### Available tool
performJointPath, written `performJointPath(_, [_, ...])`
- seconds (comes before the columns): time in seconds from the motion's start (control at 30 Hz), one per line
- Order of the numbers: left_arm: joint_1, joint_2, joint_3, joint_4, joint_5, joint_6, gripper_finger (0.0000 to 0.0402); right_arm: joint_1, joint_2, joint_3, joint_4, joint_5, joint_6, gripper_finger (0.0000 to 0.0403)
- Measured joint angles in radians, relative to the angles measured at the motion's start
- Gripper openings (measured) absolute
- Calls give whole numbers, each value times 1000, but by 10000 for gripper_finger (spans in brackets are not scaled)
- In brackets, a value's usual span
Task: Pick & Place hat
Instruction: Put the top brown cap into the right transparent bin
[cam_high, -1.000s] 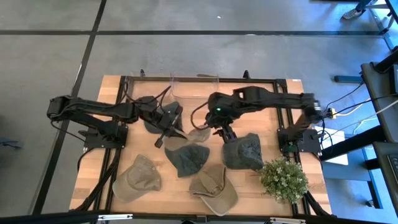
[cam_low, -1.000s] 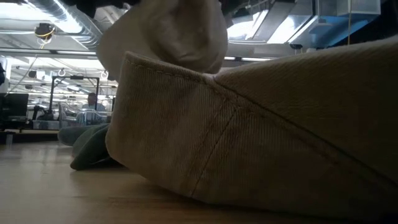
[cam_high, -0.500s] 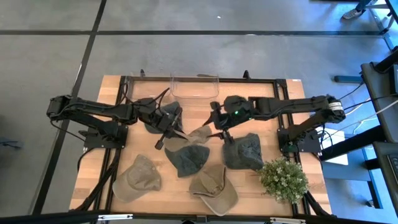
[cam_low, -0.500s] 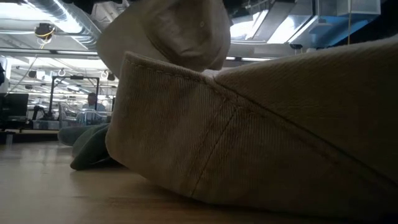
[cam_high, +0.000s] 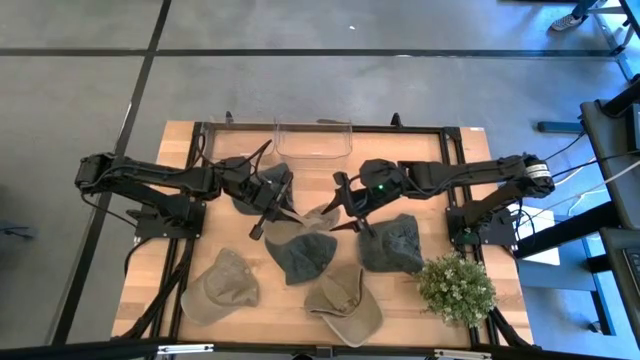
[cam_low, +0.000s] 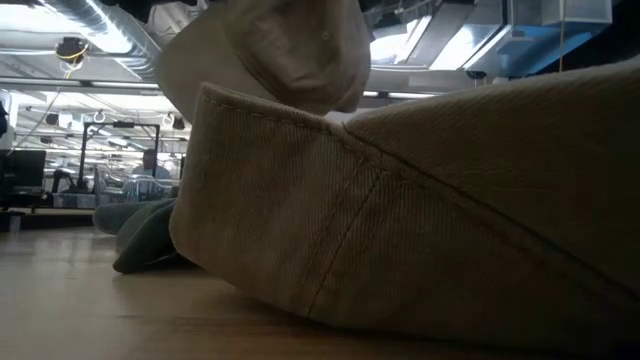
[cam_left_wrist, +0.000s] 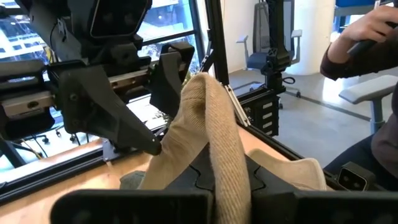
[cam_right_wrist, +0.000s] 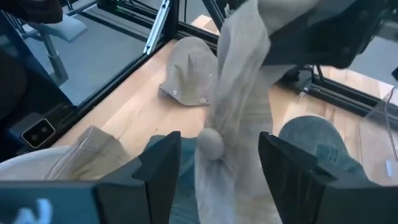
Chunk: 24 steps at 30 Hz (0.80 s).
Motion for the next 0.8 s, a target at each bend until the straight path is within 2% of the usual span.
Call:
performJointPath(0.23, [0,0,0,3,0,0,4,0,1,0,18,0,-2,146])
performJointPath(0.5, [0,0,0,7,-9,0,5,0,1,0,16,0,-5,41])
performJointPath(0.6, [0,0,0,6,-38,0,7,0,1,0,21,4,-4,36])
performJointPath(0.8, [0,1,0,-17,-162,6,13,2,-1,2,13,137,47,36])
